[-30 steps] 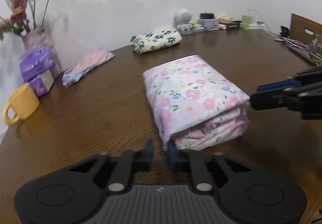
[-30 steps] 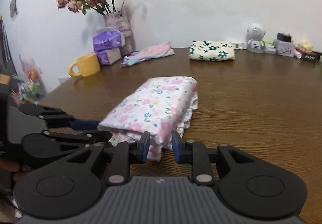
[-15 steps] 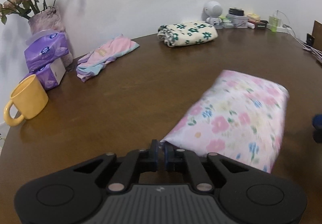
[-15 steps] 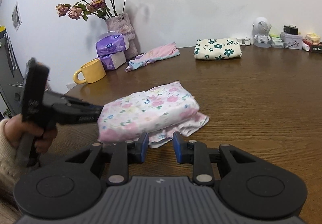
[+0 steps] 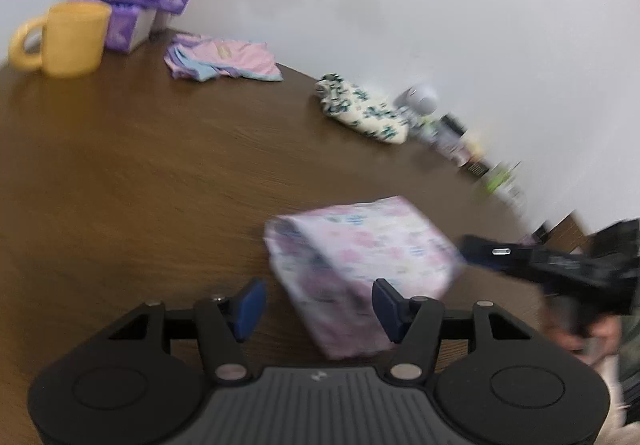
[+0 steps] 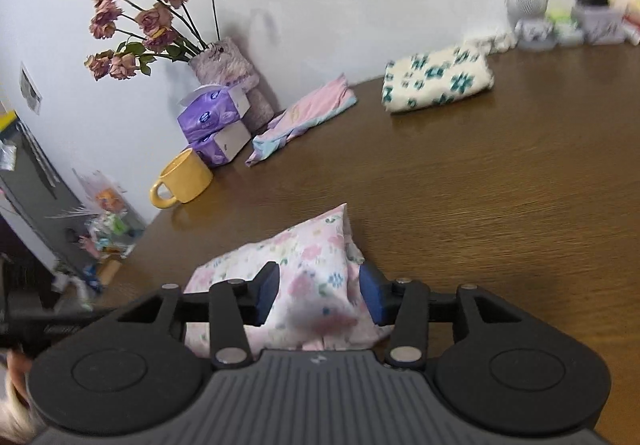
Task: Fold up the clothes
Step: 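Grasp the folded pink floral dress stack with both grippers at its sides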
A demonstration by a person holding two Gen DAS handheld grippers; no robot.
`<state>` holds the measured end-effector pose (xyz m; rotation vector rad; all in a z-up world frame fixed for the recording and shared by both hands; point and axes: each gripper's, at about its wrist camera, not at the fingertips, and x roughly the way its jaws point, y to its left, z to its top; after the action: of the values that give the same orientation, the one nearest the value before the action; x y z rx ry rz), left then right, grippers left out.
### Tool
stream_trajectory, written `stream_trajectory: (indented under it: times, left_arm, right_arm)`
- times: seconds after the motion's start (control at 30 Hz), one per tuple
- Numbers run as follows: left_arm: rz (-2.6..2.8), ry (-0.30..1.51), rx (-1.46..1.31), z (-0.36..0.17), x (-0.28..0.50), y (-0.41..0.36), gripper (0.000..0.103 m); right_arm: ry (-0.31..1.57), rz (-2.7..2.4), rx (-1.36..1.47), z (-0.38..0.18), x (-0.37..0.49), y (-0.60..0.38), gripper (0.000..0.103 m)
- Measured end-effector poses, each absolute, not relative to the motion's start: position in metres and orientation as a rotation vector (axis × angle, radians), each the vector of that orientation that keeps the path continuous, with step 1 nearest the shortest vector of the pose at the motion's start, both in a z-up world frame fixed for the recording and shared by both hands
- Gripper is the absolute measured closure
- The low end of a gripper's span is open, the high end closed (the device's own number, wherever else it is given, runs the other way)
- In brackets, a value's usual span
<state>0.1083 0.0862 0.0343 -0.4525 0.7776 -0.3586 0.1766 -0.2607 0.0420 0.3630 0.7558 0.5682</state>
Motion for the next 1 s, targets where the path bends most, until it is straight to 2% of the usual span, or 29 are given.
stream_trajectory:
  times: [0.13,0.17,0.23,0.43,0.8,1.0]
  left_arm:
    - [-0.375,0.790,-0.438,0.034,0.108,0.067,0.045]
    - [-0.379,0.792,-0.426,0.034,0.107,0.063,0.049]
    - [-0.385,0.800,-0.408,0.034,0.108,0.056,0.055]
    - [-0.401,0.856,-0.410,0.027,0.114,0.057,0.075]
    - [-0.387,0.874,-0.377,0.029,0.134,0.085,0.081]
    - [-0.423,0.872,-0.365,0.030,0.132,0.087,0.079]
  right_arm:
    - [0.829,0.599,0.460,0.028,0.195,-0.265,0.056]
    - [0.837,0.597,0.471,0.025,0.195,-0.266,0.057]
    - [0.836,0.576,0.467,0.022,0.191,-0.266,0.072]
    - [0.813,0.555,0.447,0.024,0.172,-0.263,0.088]
    - [0.800,0.493,0.429,0.033,0.124,-0.236,0.090]
    - [0.778,0.458,0.453,0.037,0.113,-0.238,0.087]
